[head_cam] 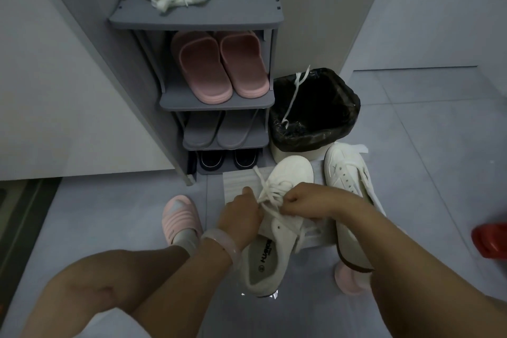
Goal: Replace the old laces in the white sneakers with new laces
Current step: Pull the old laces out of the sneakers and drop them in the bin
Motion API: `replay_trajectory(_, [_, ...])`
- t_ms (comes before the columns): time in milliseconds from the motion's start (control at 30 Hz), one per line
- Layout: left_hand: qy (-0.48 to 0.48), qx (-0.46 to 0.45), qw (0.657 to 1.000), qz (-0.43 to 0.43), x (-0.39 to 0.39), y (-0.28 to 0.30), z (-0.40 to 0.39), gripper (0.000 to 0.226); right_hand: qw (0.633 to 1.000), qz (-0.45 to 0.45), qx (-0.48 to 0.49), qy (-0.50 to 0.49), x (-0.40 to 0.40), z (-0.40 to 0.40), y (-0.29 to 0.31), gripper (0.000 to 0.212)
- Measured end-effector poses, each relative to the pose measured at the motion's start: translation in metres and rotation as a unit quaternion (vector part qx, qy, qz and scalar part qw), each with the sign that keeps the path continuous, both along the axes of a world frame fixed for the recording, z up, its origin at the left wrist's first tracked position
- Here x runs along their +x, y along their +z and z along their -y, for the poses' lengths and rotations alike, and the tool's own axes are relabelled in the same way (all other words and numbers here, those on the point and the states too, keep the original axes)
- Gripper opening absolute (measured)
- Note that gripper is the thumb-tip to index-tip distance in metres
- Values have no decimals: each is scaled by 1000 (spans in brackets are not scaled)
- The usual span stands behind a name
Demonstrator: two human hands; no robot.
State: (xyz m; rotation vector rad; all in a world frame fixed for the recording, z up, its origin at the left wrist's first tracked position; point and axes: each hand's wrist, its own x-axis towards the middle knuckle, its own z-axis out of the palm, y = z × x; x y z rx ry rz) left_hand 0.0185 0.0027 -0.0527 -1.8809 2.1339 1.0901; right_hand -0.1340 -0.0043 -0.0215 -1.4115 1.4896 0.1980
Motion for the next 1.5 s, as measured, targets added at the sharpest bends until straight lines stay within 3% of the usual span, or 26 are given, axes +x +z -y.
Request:
replay_trajectory(67, [-15, -3, 1000, -6, 3, 3, 1, 25, 999, -17, 3, 27, -10, -1, 6, 34])
replay_trajectory(167, [-30, -14, 999, 6, 4, 5, 4, 23, 991, -110, -54, 56, -29, -2, 12, 33])
replay_trajectory(367, [-55, -29, 997, 47, 5, 9, 6, 23, 927, -313, -170, -113, -74, -5, 21, 31])
replay_trajectory(467, [-62, -37, 996, 46, 8, 6, 7, 29, 935, -264, -203, -122, -82, -11, 21, 19])
replay_trajectory(533, [-57, -21, 998, 24, 7, 2, 7, 33, 948, -148, -257, -114, -69, -16, 20, 29])
replay_trajectory(600, [-54, -13, 998, 24, 5, 0, 6, 35, 926, -93, -358, -70, -48, -21, 18, 37])
replay_trajectory(700, [-53, -5, 998, 31, -1, 1, 3, 31, 876, -145, -457, 60, -17, -30, 1, 22])
replay_trajectory(767, [-61, -7, 997, 35, -1, 4, 2, 28, 862, -199, -459, 83, -7, -35, -17, 26])
replay_trajectory(900, [-74, -15, 996, 42, 0, 1, 1, 28, 897, -228, -367, 91, 2, -36, -33, 23])
replay_trajectory(1000, [-62, -14, 997, 32, 0, 0, 1, 28, 879, -215, -415, 96, 6, -35, -30, 20])
replay_trajectory(1067, [-58, -11, 998, 29, 1, -2, 2, 25, 868, -241, -433, 33, -3, -30, -27, 25])
replay_trajectory(1167, [-60, -2, 998, 24, 4, -1, 3, 16, 840, -255, -434, -205, -35, -19, -7, 7])
replay_trajectory(1233, [-76, 1, 997, 7, 4, 3, 2, 18, 826, -260, -419, -273, -49, -17, -3, 19])
replay_trajectory(1367, [-87, 18, 996, -1, 5, 10, 4, 34, 880, -194, -424, -87, -29, -27, -16, 35])
replay_trajectory(1433, [-81, 33, 996, -3, 7, 12, 6, 37, 886, -180, -427, 21, -17, -33, -28, 32])
replay_trajectory(1500, [-76, 45, 996, -10, 9, 12, 8, 40, 885, -191, -421, 61, -7, -37, -35, 37])
